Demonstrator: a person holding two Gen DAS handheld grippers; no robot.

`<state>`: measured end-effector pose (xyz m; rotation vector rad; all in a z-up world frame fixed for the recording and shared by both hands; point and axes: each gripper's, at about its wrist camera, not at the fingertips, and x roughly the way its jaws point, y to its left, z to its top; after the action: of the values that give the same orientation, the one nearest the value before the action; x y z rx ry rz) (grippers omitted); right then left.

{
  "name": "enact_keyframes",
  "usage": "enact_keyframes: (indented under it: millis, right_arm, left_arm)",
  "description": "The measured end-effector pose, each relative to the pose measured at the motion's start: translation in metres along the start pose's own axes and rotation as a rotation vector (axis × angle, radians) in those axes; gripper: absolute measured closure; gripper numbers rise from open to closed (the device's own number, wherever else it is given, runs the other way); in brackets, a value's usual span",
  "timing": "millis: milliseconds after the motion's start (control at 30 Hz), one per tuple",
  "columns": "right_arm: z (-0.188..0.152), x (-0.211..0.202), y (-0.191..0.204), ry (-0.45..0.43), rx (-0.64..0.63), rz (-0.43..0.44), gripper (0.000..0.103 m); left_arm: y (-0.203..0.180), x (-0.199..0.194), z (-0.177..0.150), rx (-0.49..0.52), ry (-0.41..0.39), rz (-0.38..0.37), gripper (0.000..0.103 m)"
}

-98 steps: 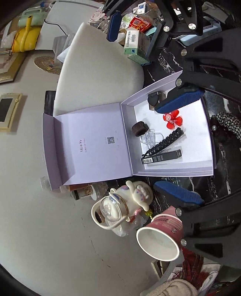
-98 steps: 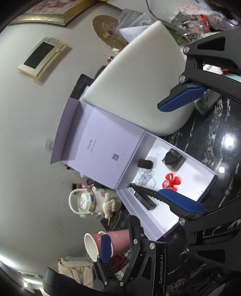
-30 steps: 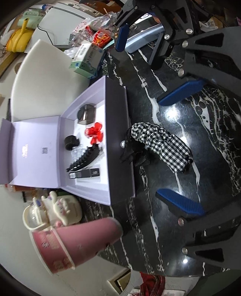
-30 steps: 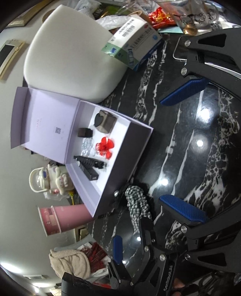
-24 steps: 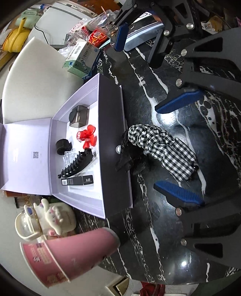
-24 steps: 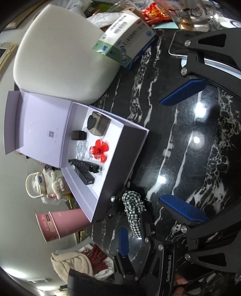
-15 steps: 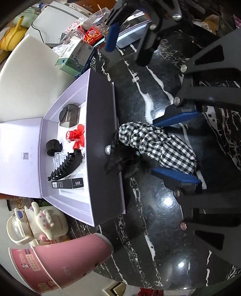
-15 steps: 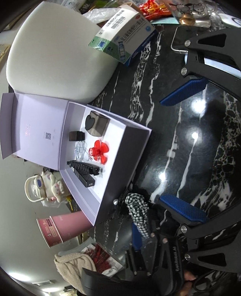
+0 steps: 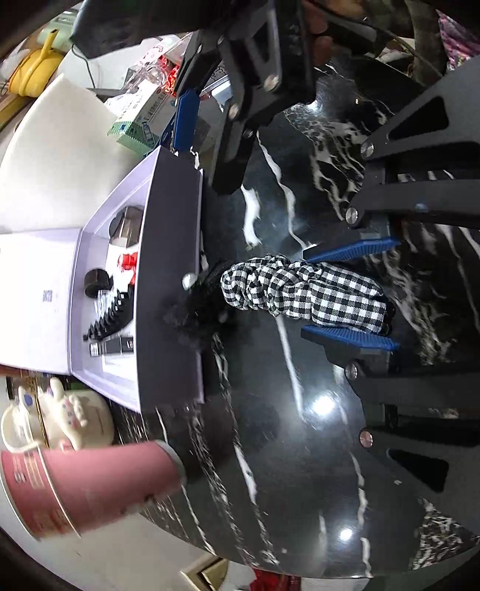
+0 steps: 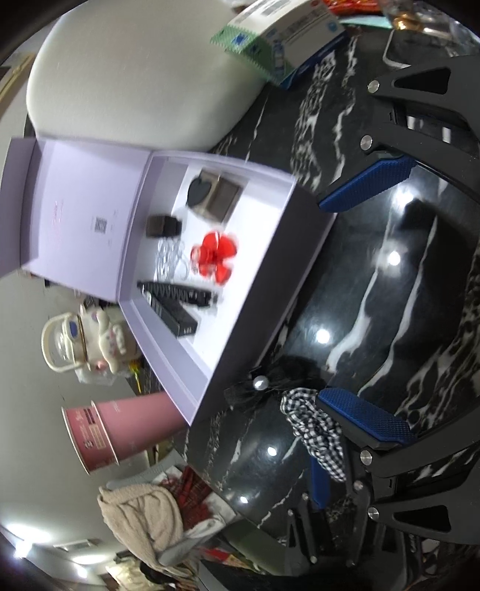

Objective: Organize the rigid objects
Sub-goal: 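Grasp the gingham scrunchie with the left tool while the right tool grasps the black bow clip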

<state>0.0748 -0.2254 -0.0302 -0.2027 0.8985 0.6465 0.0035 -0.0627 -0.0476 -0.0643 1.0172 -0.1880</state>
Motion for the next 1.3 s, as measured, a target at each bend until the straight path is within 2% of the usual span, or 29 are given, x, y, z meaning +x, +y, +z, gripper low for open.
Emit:
enact_keyframes:
  millis: [333, 533, 633, 700, 800, 900, 1133, 1300]
  right_arm:
    - [0.020, 0.027, 0.036, 0.020, -0.074, 0.102, 0.007]
    - [0.029, 0.051, 0.052, 0.063, -0.109, 0.132, 0.017]
    - [0.029, 0.059, 0.058, 0.081, -0.128, 0.119, 0.032]
    - [0.029, 0.065, 0.059, 0.101, -0.138, 0.083, 0.058]
    - [0.028, 0.065, 0.058, 0.101, -0.157, 0.059, 0.071]
    - [0.023, 0.061, 0.056, 0.103, -0.166, 0.061, 0.075]
    - [0.006, 0.043, 0.051, 0.106, -0.165, 0.078, 0.075]
    - [-0.007, 0.030, 0.045, 0.106, -0.164, 0.079, 0.078]
  left_arm:
    - [0.037, -0.018, -0.022, -0.119, -0.018, 0.054, 0.069]
    - [0.060, -0.025, -0.029, -0.176, -0.034, 0.090, 0.069]
    - [0.066, -0.027, -0.029, -0.194, -0.045, 0.089, 0.069]
    - [0.067, -0.027, -0.028, -0.198, -0.052, 0.089, 0.069]
    - [0.069, -0.027, -0.026, -0.199, -0.061, 0.091, 0.069]
    - [0.070, -0.026, -0.023, -0.190, -0.065, 0.096, 0.069]
    - [0.063, -0.021, -0.015, -0.154, -0.070, 0.135, 0.069]
    - [0.054, -0.020, -0.019, -0.134, -0.074, 0.128, 0.069]
